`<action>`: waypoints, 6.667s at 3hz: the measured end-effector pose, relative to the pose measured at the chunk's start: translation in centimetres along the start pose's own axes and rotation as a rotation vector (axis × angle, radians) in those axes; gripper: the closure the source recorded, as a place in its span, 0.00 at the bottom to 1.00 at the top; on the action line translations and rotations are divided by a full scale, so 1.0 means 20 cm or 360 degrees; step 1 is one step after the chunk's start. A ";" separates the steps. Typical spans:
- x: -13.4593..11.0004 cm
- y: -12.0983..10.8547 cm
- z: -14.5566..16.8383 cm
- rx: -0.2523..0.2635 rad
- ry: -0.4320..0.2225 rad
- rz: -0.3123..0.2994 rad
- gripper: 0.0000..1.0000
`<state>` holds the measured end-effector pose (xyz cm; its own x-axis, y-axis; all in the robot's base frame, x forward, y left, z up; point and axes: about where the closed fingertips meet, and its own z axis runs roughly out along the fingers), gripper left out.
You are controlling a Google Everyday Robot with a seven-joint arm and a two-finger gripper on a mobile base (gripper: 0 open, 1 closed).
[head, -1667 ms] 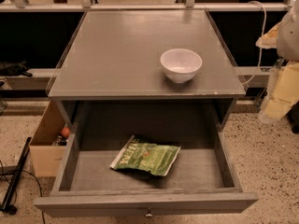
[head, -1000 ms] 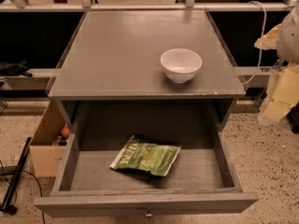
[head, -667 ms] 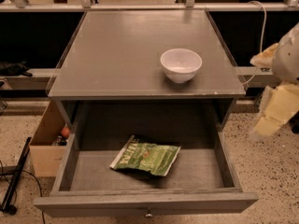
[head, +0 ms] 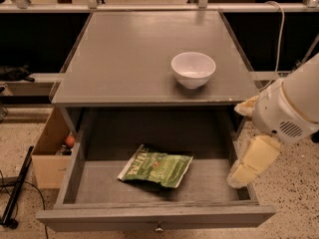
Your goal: Pick green jalapeno chip bag from top drawer and place on counter
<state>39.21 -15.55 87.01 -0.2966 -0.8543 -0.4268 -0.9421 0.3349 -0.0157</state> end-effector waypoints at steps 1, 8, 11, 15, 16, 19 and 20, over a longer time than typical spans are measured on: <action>-0.01 0.02 0.21 -0.0043 -0.0021 0.0011 0.00; -0.21 -0.04 0.76 0.0060 -0.0327 0.0231 0.00; -0.26 -0.03 1.18 -0.0004 -0.0181 0.0163 0.00; -0.30 -0.10 1.36 0.0148 -0.0089 0.0151 0.00; -0.29 -0.10 1.39 0.0178 -0.0078 0.0156 0.00; -0.23 -0.12 1.47 0.0270 -0.0043 0.0168 0.17; -0.23 -0.12 1.47 0.0270 -0.0043 0.0168 0.48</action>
Offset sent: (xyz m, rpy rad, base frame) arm 0.0020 0.0160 -0.0303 0.0182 0.0247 0.0081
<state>47.49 -0.77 62.43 -0.3858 -0.8008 -0.4582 -0.8656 0.4860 -0.1207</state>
